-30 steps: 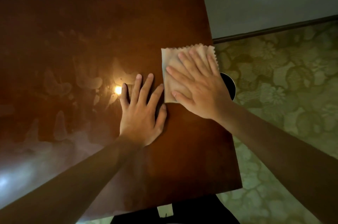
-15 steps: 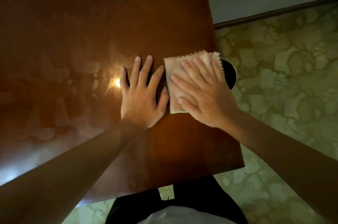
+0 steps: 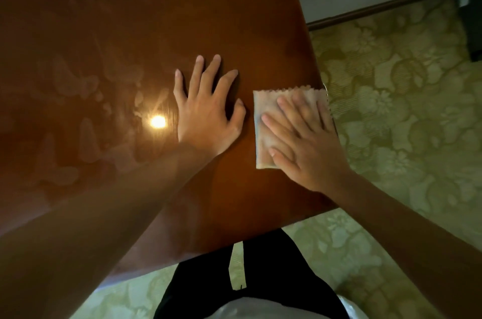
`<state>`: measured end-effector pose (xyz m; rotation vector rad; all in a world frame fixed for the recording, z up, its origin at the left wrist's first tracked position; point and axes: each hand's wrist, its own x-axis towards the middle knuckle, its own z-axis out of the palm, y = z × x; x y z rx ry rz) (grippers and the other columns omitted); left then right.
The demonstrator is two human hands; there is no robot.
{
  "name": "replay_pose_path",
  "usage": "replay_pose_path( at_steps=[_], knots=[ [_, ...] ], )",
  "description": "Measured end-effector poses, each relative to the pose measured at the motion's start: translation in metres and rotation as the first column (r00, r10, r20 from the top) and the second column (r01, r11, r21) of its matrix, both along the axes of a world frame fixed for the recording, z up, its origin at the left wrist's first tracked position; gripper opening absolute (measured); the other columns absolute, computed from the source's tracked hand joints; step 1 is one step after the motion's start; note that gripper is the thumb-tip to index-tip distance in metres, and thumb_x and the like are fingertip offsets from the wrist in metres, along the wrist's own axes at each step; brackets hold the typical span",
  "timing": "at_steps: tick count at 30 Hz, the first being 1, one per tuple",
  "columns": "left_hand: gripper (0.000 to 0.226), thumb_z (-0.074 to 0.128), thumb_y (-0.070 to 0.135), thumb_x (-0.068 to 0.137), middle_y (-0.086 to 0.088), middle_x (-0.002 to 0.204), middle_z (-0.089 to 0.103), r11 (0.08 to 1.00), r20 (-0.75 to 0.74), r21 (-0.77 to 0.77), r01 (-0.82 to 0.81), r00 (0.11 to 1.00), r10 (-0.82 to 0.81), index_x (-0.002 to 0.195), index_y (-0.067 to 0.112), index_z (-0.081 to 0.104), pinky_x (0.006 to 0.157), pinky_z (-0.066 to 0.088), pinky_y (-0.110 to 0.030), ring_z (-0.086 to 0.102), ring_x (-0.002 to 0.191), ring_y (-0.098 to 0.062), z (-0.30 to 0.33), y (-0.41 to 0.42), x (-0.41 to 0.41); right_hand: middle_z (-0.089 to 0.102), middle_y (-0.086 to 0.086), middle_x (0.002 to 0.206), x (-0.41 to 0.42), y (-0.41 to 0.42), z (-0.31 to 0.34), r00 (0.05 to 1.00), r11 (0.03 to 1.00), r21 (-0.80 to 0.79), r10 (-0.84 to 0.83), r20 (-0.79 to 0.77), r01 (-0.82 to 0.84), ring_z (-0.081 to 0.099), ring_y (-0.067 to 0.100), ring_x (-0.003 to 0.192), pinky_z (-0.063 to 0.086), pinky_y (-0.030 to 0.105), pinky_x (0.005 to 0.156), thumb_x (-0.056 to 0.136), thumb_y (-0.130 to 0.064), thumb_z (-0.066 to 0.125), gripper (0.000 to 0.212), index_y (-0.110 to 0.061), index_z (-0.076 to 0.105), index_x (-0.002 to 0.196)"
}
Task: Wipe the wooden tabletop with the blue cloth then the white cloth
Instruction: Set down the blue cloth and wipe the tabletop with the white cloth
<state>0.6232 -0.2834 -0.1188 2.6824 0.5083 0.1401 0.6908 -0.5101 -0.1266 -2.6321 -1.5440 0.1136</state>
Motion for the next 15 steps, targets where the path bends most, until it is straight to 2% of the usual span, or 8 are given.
replay_pose_path(
  at_steps=[3, 9, 15],
  knots=[
    [0.054, 0.048, 0.042, 0.093, -0.010, 0.161, 0.034, 0.997, -0.007, -0.045, 0.058, 0.998, -0.059, 0.144, 0.021, 0.051, 0.121, 0.001, -0.060, 0.016, 0.154, -0.032, 0.004, 0.001, -0.005, 0.017, 0.011, 0.171, -0.016, -0.010, -0.001, 0.997, 0.997, 0.006, -0.074, 0.009, 0.074, 0.011, 0.035, 0.158, 0.015, 0.066, 0.123, 0.107, -0.051, 0.027, 0.061, -0.024, 0.028, 0.162],
    [0.051, 0.050, 0.035, 0.094, -0.014, 0.157, 0.040, 0.906, 0.049, 0.008, 0.423, 0.905, -0.423, 0.142, 0.017, 0.053, 0.120, 0.016, -0.061, 0.028, 0.150, -0.033, 0.012, -0.033, -0.056, 0.027, 0.014, 0.167, -0.088, -0.064, 0.001, 0.990, 0.990, 0.026, -0.139, 0.003, 0.139, 0.019, 0.038, 0.156, 0.016, 0.067, 0.123, 0.103, -0.046, 0.040, 0.061, -0.021, 0.036, 0.158],
    [0.052, 0.041, 0.040, 0.101, -0.012, 0.163, 0.032, 0.880, -0.043, 0.069, 0.470, 0.883, -0.468, 0.149, 0.020, 0.047, 0.122, 0.011, -0.061, 0.020, 0.154, -0.030, -0.002, -0.048, -0.103, 0.027, 0.012, 0.168, -0.063, -0.086, 0.000, 0.999, 0.999, 0.030, -0.034, -0.006, 0.035, 0.020, 0.035, 0.156, 0.017, 0.062, 0.124, 0.104, -0.051, 0.036, 0.061, -0.023, 0.036, 0.158]
  ],
)
